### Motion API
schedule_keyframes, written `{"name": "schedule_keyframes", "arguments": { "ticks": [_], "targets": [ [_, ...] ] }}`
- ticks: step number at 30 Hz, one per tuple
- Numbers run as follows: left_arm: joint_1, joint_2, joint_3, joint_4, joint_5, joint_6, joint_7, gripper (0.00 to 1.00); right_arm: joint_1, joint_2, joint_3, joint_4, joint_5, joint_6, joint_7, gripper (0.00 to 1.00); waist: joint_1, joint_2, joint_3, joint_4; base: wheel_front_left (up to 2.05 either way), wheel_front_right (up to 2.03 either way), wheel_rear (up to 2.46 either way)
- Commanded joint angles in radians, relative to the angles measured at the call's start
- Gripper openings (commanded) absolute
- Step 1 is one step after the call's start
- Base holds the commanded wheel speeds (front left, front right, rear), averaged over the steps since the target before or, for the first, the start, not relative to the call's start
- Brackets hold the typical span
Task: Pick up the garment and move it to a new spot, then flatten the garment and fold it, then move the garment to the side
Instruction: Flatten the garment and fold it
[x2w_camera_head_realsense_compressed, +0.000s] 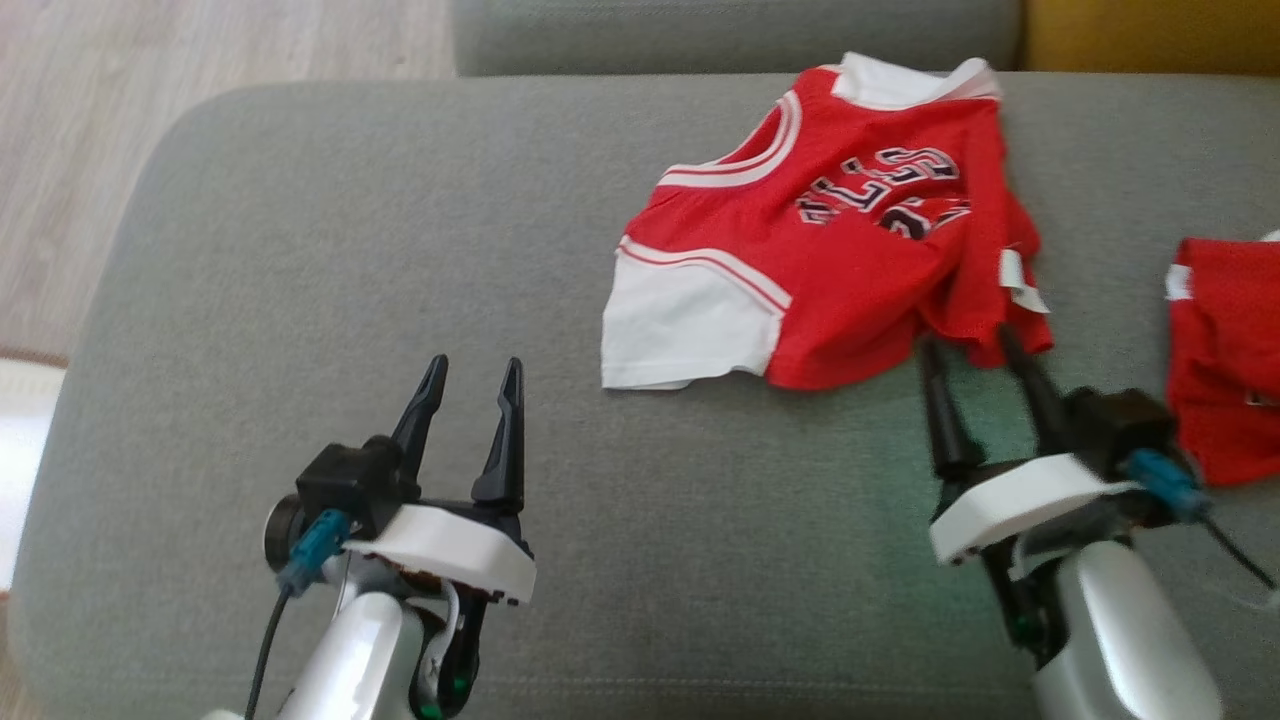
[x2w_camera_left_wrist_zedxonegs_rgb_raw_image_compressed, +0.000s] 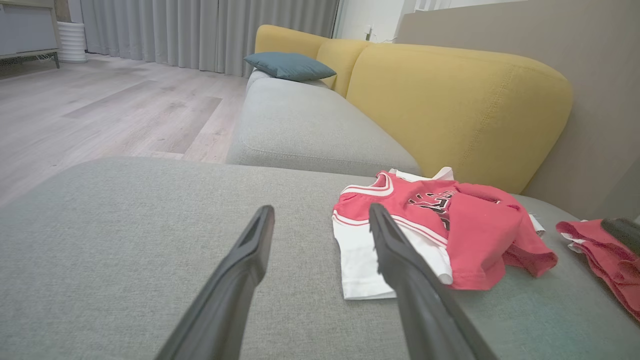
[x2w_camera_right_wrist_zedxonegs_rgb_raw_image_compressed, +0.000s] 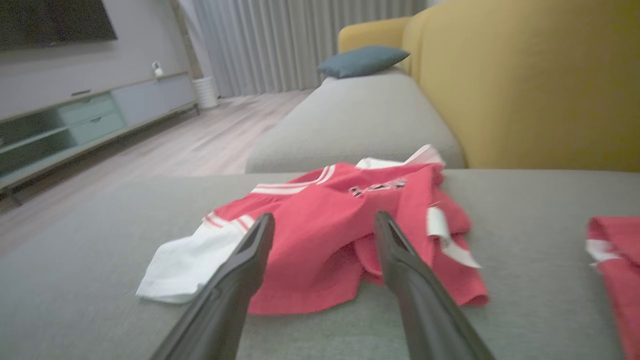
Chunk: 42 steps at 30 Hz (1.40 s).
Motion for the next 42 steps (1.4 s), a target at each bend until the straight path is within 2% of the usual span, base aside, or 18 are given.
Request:
{"name": "schedule_keyframes", "arguments": {
  "ticks": [1,8,15,23,24,25,26,33,38,42],
  "targets": [
    [-0.050,0.007,0.025,-0.028,-0.001,-0.006,-0.012,1.00,-0.019,0.007,0.036,-0.017,-0.004,0.007,0.012,1.00,0.0000,0.0000,0.017,0.020,0.00,0.00,0.00],
    [-0.071,0.007,0.015,-0.016,-0.007,-0.006,-0.012,1.00,-0.068,0.007,0.079,0.121,-0.006,0.007,0.063,1.00,0.0000,0.0000,0.056,0.088,0.00,0.00,0.00],
    [-0.081,0.007,0.006,-0.009,-0.014,-0.003,-0.012,1.00,-0.141,0.007,0.075,0.270,-0.009,0.007,0.017,1.00,0.0000,0.0000,0.084,0.149,0.00,0.00,0.00],
    [-0.085,0.007,0.004,-0.011,-0.016,-0.001,-0.012,1.00,-0.214,0.007,0.041,0.391,-0.054,0.007,-0.023,1.00,0.0000,0.0000,0.105,0.172,0.00,0.00,0.00],
    [-0.086,0.007,0.004,-0.011,-0.016,-0.001,-0.012,1.00,-0.221,0.007,0.036,0.405,-0.064,0.007,-0.025,0.66,0.0000,0.0000,0.106,0.172,0.00,0.00,0.00],
    [-0.088,0.007,0.004,-0.009,-0.016,-0.001,-0.012,1.00,-0.227,0.007,0.034,0.417,-0.068,0.007,-0.028,0.13,0.0000,0.0000,0.106,0.171,0.00,0.00,0.00],
    [-0.090,0.007,0.006,-0.008,-0.016,0.000,-0.012,1.00,-0.234,0.007,0.033,0.428,-0.075,0.007,-0.031,0.00,0.0000,0.0000,0.106,0.168,0.00,0.00,0.00],
    [-0.088,0.007,0.019,-0.003,-0.013,-0.002,-0.012,1.00,-0.244,0.007,0.047,0.451,-0.113,0.007,-0.056,0.00,0.0000,0.0000,0.082,0.114,0.00,0.00,0.00],
    [-0.077,0.007,0.029,-0.002,-0.014,-0.001,-0.012,1.00,-0.222,0.007,0.045,0.414,-0.129,0.007,-0.050,0.00,0.0000,0.0000,0.051,0.063,0.00,0.00,0.00],
    [-0.059,0.007,0.036,-0.006,-0.016,0.000,-0.012,1.00,-0.179,-0.010,0.047,0.336,-0.155,0.007,-0.015,0.00,0.0000,0.0000,0.018,0.007,0.00,0.00,0.00]
  ]
}}
